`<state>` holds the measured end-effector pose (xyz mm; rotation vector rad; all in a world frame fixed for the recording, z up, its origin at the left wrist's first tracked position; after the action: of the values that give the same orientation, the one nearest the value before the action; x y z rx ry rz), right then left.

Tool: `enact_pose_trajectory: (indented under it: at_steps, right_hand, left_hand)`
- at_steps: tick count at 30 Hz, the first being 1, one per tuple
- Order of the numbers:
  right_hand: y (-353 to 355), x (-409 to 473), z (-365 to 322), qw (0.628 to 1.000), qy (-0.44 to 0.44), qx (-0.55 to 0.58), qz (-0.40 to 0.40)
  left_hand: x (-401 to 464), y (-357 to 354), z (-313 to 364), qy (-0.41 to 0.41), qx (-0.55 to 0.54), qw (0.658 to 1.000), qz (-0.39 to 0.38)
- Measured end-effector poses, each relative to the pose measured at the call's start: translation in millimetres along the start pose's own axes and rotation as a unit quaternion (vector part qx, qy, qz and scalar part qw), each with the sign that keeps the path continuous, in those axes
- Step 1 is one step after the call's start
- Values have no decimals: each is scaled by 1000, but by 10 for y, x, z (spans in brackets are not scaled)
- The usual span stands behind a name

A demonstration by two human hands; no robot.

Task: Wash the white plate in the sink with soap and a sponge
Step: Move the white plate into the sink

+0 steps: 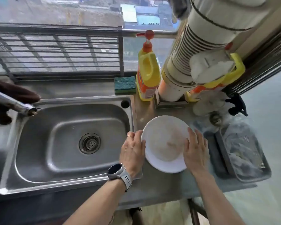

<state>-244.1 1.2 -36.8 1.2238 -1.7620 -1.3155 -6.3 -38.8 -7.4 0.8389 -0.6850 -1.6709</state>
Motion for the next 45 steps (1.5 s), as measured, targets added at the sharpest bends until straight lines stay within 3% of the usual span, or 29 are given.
enact_pose_trajectory:
  at_steps: [6,16,23,30,39,45]
  right_hand:
    - [15,102,40,998,-31,47,-8]
    - [115,170,-309,997,-7,73,23]
    - [54,130,-1088,995,49,87,-17]
    - [-297,25,-1977,991,120,65,5]
    - [-1190,21,-2513,987,150,35,-52]
    - [-1707,75,-2518,984,127,33,-122]
  left_hand:
    - [79,-190,39,59,-11,998,-15]
    - [117,130,-121,43,-8,998,41]
    - [86,769,-531,26,11,995,97]
    - [17,1283,-1250,62,46,989,124]
    - [73,1280,-2194,96,41,990,98]
    - [240,857,-2697,166,-10,986,27]
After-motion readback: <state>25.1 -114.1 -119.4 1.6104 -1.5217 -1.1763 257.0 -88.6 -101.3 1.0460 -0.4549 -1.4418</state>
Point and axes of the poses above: each hand's wrist, its own x-axis towards the middle knuckle, its own y-axis out of the back of the hand, z = x × y, the point moved 4 cm from there along x, towards the middle knuckle, and after that the axes turned 4 degrees about x, right-handed, at the moved point
